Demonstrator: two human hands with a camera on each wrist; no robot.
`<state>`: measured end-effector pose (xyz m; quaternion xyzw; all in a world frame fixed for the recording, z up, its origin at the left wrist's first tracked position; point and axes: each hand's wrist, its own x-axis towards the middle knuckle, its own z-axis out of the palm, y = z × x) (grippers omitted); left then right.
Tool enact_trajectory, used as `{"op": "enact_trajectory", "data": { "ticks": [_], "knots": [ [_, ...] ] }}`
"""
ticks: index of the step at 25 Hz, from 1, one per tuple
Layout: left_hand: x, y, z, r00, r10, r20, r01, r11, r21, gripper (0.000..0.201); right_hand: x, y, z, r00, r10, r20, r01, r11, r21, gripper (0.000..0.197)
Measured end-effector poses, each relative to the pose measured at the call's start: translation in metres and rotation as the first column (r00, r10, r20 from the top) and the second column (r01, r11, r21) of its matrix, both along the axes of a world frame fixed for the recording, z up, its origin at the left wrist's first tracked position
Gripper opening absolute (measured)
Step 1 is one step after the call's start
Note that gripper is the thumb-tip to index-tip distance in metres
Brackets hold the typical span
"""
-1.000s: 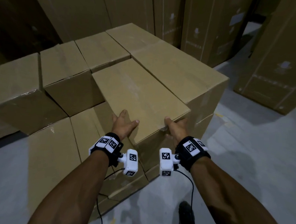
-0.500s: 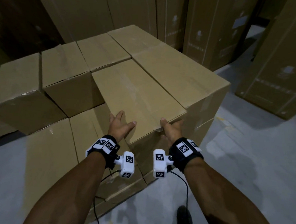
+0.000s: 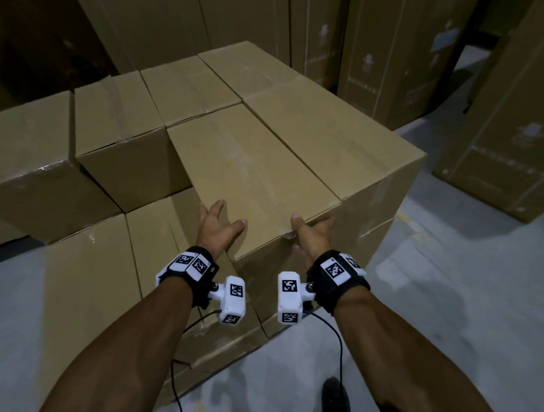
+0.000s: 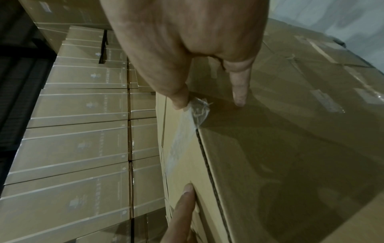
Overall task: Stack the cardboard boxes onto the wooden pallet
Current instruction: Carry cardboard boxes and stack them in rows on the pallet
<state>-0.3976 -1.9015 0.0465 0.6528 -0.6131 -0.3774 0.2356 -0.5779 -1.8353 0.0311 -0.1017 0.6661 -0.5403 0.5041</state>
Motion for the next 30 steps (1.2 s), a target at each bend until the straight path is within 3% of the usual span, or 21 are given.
{"op": "enact_trajectory", "data": {
  "ticks": [12,16,18,20,23,26,30],
  "knots": [
    [0.001,-0.001,-0.001,1.0,-0.007,0.004,0.007,1.0,0.014,0.074,0.002,-0.009,-0.006,1.0,0.011,-0.006,-0.011,1.0,0.019,0.105],
    [-0.001,0.009,0.007,0.974,-0.11,0.197,0.114,0.993,-0.008,0.068,-0.005,-0.004,-0.012,0.995,0.073,-0.066,-0.072,0.997,0.023,0.106],
    [-0.003,0.019,0.007,0.908,-0.216,0.359,0.246,0.968,-0.042,0.065,-0.01,0.003,-0.015,0.987,0.097,-0.126,-0.094,0.995,0.029,0.089],
    [-0.005,0.032,0.002,0.788,-0.308,0.533,0.398,0.915,-0.06,0.067,-0.01,0.015,-0.002,0.971,0.164,-0.175,-0.157,0.986,0.05,0.075],
    [-0.006,0.05,-0.006,0.651,-0.358,0.669,0.548,0.832,-0.089,0.064,-0.013,0.034,0.002,0.938,0.234,-0.256,-0.221,0.972,0.08,0.059],
    [-0.005,0.066,-0.006,0.58,-0.355,0.734,0.612,0.784,-0.105,0.065,-0.015,0.059,0.004,0.854,0.303,-0.424,-0.265,0.953,0.146,0.059],
    [-0.007,0.089,-0.009,0.524,-0.323,0.788,0.625,0.775,-0.098,0.072,-0.02,0.1,-0.001,0.697,0.424,-0.578,-0.32,0.906,0.278,0.057]
  ]
}}
